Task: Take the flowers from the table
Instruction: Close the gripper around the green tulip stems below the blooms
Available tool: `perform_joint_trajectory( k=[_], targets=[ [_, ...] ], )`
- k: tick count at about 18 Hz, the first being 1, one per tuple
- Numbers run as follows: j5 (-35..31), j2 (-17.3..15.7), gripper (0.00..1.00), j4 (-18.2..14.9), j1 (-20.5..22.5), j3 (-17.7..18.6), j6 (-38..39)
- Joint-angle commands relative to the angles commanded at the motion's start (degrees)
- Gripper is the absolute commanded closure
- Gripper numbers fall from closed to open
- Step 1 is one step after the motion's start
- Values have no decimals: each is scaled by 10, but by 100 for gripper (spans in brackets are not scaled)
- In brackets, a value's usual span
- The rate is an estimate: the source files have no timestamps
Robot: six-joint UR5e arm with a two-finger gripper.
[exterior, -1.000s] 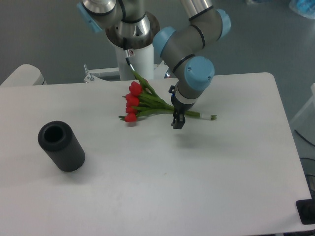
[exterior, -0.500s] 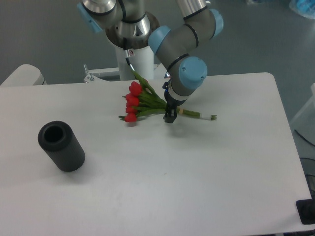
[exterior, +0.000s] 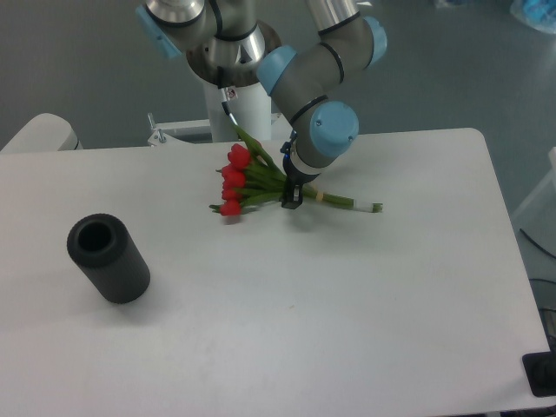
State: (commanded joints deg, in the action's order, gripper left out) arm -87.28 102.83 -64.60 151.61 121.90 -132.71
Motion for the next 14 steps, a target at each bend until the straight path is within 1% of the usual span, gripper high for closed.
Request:
perform_joint_trajectory(
  k=[2,6,7,11,14],
  targets=[
    [1,0,47,3,0,0,3],
    [9,1,72,16,1,0,4],
    [11,1,76,17,2,-1,6],
    [21,1,81,16,4,-15,5],
    [25,0,82,12,11,-35,7]
  ],
)
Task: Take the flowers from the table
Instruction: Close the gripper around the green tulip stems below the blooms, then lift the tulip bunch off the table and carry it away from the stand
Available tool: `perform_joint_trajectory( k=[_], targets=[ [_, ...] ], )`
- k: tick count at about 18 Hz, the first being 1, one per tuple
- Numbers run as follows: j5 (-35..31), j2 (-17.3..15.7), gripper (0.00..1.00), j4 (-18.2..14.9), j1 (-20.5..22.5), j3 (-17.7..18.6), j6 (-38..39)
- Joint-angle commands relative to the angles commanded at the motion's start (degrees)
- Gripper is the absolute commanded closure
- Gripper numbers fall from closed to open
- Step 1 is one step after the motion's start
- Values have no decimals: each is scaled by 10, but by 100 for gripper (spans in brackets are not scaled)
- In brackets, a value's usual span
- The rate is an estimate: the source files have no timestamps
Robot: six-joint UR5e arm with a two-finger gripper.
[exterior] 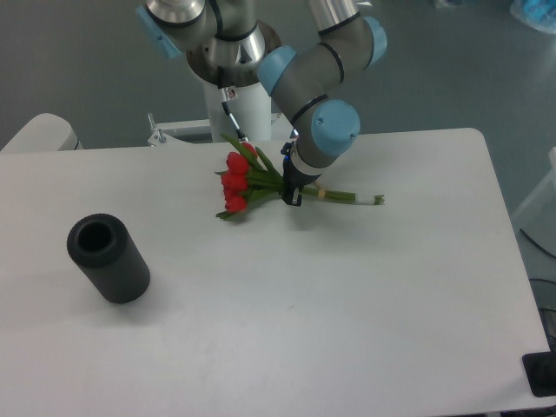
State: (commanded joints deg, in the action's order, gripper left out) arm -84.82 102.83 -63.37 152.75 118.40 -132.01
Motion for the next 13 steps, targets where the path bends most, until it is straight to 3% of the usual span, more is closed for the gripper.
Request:
perform_joint_trajectory(
  k=[6,13],
  targets=[
    [6,0,82,-8,-1,-53,42],
    [24,8,84,-14,-7,-120,159]
  ],
)
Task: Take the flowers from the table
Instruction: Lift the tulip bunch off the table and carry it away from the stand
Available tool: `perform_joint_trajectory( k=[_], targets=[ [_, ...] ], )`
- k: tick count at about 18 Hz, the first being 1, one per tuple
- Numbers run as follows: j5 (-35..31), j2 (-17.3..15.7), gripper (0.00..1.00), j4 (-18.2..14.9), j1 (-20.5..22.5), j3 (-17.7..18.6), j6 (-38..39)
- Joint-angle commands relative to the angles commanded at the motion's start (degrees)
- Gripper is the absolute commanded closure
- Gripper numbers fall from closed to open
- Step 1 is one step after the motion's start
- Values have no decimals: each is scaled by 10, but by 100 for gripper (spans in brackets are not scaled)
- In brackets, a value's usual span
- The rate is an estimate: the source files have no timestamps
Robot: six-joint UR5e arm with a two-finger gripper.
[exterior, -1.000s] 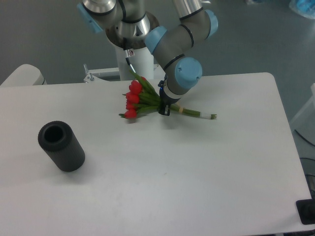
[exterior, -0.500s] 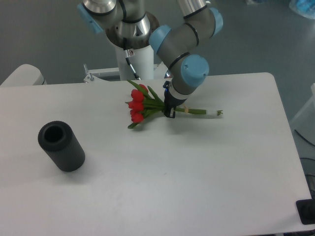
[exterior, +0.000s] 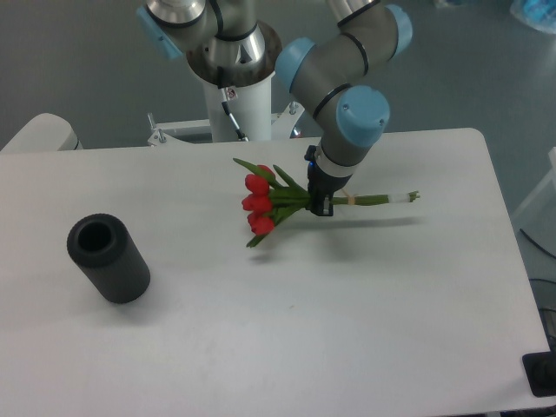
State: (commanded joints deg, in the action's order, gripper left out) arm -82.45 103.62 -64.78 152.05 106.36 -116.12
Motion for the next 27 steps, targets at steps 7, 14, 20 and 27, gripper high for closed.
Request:
perform_joint_trajectory(
  k=[7,14,20,27],
  targets=[
    [10,45,87,3,-32,-68,137],
    [4,101,86,1,-62,-149,235],
    [-38,145,86,-2,-95,-207,292],
    [-47,173,86,-6,-104,-237,314]
  ],
)
